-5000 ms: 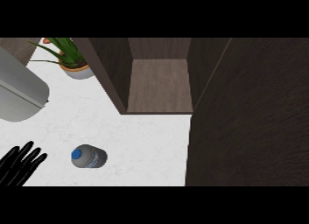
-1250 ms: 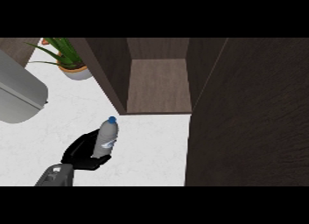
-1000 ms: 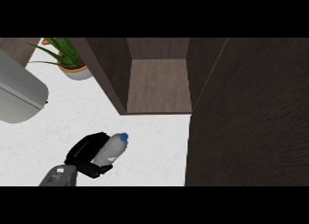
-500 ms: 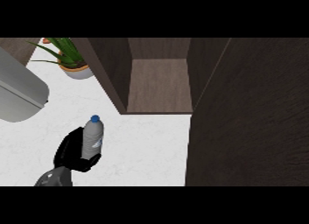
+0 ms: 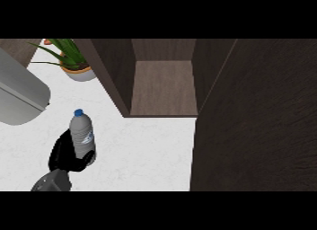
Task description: Pick up the bottled water, place it into the cabinet and close the cabinet
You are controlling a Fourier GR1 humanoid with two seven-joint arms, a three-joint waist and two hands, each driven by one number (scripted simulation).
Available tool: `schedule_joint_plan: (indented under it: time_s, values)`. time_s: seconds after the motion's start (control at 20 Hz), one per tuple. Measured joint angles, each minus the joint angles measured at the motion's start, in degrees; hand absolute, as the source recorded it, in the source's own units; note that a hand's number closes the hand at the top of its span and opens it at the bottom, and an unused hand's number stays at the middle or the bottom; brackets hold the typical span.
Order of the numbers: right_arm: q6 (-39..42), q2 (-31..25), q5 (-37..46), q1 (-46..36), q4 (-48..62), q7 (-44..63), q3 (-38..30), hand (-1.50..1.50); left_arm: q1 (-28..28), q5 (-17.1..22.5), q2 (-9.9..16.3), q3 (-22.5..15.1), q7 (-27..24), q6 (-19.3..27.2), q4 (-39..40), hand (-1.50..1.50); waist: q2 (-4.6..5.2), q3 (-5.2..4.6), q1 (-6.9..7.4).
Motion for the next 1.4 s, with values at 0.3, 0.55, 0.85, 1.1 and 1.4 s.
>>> schedule_joint_plan:
  time_s: [0.3, 0.55, 0.85, 1.1, 1.4]
  values:
    - [-0.6, 0.4, 0.8, -0.9, 0.4, 0.5, 1.5, -1.50, 2.5, 3.6, -1.0, -0.7, 5.2, -1.0, -6.9, 1.50, -0.10, 0.03, 0.25]
    - [-1.2, 0.3, 1.4, -1.5, 0.0, 1.3, 2.4, -1.50, 5.5, 5.9, -3.6, -3.2, 11.4, 1.8, -18.1, 1.50, -0.16, 0.06, 0.40]
    - [-1.9, 0.6, 2.0, -0.6, 0.2, 0.8, 4.4, -1.50, 7.6, 6.7, -6.6, -7.6, 18.0, 8.0, -31.1, 1.50, -0.16, 0.05, 0.31]
    - [-2.3, 0.8, 2.1, -0.9, 1.4, -0.3, 5.2, -1.50, 8.7, 7.7, -7.7, -15.2, 20.2, 16.5, -40.1, 1.50, -0.14, 0.05, 0.18]
    - [-3.0, 0.6, 2.3, -1.2, 1.4, -0.4, 6.1, -1.50, 4.3, 8.2, -8.0, -23.2, 23.6, 28.8, -46.3, 1.50, -0.10, 0.03, -0.05]
